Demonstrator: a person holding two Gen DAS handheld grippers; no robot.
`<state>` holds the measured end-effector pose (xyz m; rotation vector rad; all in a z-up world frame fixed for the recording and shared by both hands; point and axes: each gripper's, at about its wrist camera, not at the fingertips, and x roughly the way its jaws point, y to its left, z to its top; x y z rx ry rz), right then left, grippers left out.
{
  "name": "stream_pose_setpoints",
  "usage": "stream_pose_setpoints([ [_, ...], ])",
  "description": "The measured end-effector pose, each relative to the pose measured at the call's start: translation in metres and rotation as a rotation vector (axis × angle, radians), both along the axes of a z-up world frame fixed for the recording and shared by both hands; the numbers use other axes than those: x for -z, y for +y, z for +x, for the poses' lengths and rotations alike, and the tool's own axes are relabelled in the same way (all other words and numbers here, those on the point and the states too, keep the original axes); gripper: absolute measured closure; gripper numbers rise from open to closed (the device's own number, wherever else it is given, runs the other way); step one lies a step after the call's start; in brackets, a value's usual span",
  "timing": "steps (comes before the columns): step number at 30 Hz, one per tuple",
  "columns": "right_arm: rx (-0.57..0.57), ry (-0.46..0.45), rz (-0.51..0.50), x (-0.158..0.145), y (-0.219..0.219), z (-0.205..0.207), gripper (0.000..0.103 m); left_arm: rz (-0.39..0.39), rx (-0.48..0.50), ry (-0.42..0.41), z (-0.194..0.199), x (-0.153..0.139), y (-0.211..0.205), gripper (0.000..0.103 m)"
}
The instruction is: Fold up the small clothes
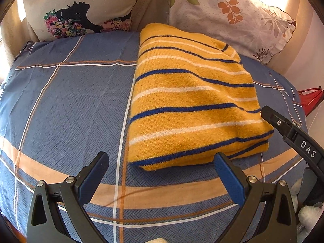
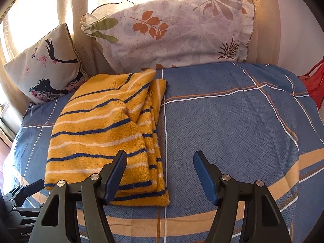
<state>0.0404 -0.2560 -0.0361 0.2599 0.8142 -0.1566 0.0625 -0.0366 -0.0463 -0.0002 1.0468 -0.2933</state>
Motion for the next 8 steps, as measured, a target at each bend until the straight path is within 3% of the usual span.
stream_pose_setpoints([
  [8, 0.005, -0.016, 0.017, -0.004, 0.002, -0.009, 0.028, -0.009, 0.003, -0.034, -0.011, -0.011, 0.009, 0.0],
])
